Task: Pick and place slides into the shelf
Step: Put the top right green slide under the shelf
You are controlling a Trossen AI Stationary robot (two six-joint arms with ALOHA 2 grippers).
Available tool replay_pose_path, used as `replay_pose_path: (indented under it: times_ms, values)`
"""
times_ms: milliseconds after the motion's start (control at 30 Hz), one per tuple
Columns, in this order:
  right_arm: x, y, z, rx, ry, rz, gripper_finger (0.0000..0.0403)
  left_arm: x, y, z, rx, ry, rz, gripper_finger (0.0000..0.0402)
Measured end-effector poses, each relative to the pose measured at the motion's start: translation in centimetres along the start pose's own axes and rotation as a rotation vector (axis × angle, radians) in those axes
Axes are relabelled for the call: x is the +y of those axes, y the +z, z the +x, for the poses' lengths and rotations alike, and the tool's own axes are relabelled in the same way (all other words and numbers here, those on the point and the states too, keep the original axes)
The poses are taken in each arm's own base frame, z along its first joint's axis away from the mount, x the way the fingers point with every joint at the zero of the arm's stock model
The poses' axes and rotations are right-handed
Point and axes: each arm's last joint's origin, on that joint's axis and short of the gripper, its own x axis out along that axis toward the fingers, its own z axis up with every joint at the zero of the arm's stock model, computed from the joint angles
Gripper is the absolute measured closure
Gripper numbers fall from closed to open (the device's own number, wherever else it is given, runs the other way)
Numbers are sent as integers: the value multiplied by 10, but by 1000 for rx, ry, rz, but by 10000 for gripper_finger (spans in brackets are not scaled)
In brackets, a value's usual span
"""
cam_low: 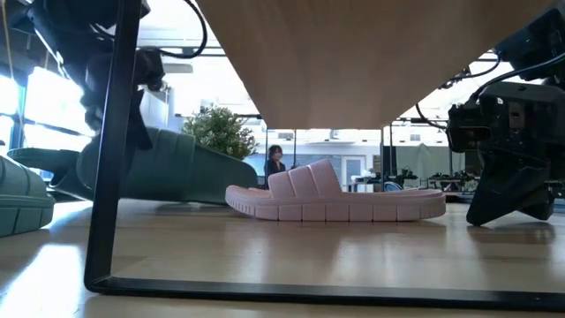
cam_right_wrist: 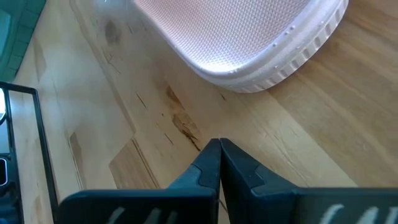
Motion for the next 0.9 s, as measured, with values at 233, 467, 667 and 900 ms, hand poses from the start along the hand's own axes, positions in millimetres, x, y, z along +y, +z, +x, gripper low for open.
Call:
replay_pose_path:
  times_ms: [233,467,667,900]
  values:
    - [0,0,-1,8,6,23,403,1,5,-12,-70,-45,-32,395]
    - [0,1,-9,22,-4,26,403,11,21,-54,-164,56,-40,398]
    - [-4,1,-20,23,-57,35,403,22,32,-92,-192,155,-23,399]
    - [-3,7,-38,-47,-51,49,403,18,57,-129,-307,110,79,400]
